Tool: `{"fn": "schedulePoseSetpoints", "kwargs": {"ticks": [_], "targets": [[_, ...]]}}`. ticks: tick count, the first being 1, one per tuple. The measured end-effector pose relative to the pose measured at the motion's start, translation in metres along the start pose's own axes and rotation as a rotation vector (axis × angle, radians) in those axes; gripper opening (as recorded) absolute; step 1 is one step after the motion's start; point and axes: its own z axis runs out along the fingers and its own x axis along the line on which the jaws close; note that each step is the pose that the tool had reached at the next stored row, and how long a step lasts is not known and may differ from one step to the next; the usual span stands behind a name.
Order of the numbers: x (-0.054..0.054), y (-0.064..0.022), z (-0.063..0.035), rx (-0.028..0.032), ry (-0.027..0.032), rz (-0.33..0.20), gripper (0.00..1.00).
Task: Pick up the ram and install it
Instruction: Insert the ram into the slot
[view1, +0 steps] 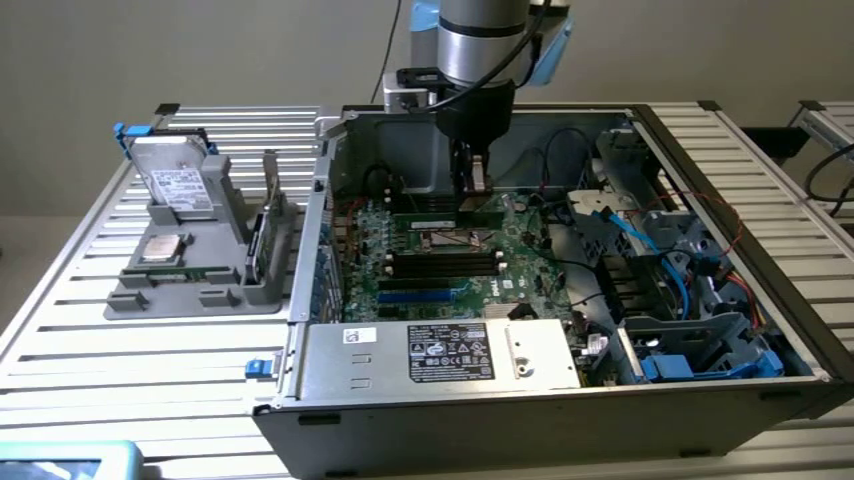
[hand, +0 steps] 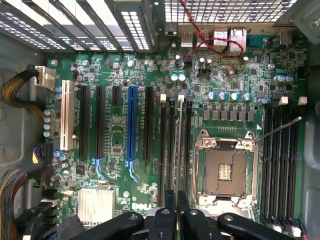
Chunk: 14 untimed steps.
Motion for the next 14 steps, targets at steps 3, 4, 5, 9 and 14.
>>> {"fn": "schedulePoseSetpoints", "kwargs": {"ticks": [3,4,5,9,14], "targets": [[0.000,0.0000,0.0053,0.0000,0.0005,0.000,0.13],[0.000,0.0000,0.0072,0.0001,0.0005,0.000,0.13],[0.000,0.0000,0.0091,0.0001,0.0004,0.000,0.13],[0.001,0.0000,0.0118,0.0000,0.0005,0.000,0.13],[0.005,0.0001,0.0126,0.0000,0.0005,0.000,0.13]]}}
